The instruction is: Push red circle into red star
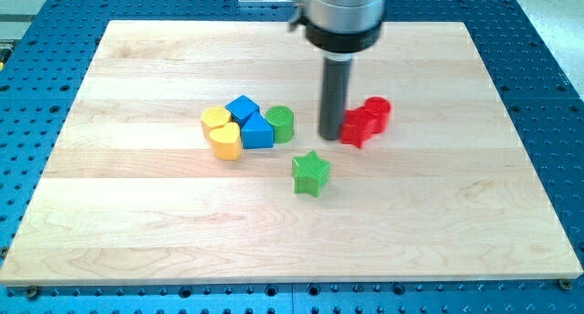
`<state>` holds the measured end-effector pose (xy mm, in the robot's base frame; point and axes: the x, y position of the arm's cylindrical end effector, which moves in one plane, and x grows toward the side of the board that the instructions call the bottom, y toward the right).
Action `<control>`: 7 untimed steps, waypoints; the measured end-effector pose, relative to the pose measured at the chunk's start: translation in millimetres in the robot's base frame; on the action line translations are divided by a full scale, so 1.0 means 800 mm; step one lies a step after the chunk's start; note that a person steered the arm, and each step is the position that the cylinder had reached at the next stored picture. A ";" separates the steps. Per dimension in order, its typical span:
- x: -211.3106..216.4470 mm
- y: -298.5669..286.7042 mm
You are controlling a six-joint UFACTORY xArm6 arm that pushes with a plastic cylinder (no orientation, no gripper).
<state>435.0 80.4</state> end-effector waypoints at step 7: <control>0.006 0.160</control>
<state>439.9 208.7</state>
